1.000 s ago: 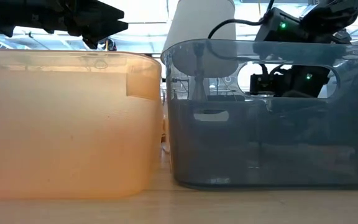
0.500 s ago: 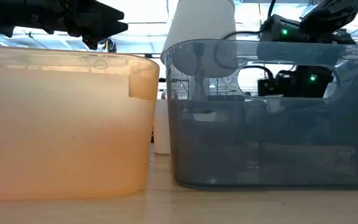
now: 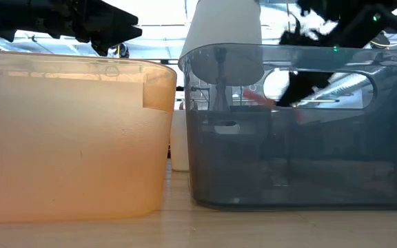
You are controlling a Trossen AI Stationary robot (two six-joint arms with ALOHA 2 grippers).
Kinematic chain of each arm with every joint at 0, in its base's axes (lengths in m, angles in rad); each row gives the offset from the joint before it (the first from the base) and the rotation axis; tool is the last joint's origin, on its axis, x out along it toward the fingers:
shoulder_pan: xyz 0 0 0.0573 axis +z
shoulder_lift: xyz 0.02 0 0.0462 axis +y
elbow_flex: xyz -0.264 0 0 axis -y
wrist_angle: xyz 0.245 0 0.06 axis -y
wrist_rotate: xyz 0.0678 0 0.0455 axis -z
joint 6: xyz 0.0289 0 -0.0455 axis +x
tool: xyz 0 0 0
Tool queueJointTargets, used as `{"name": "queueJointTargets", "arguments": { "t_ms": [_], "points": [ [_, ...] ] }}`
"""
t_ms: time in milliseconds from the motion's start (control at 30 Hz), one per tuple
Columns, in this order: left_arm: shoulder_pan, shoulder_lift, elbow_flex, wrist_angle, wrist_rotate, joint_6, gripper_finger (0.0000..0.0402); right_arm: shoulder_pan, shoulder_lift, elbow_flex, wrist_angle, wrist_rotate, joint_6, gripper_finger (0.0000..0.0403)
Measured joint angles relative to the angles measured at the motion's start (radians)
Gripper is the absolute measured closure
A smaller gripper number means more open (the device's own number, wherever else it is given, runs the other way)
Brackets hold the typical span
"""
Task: Pick & Place Markers
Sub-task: Put the top orange large highlighter pen into the transparent orange bin
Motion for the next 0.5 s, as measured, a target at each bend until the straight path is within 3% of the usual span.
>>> {"name": "queueJointTargets", "arguments": {
  "t_ms": [200,367,500],
  "points": [
    [0.0,0.088,0.0,0.126,0.0,0.03,0.0215,0.007,0.001,0.002,0.335,-0.195,-0.206,0.0357],
    [0.0,0.23,0.001,0.352,0.005,0.108,0.0215,0.013,0.001,0.002,0.532,-0.416,-0.301,0.0357],
    [0.0,0.347,0.04,0.491,0.009,0.109,0.0215,0.028,0.001,-0.022,0.656,-0.454,-0.33,0.0357]
  ]
}}
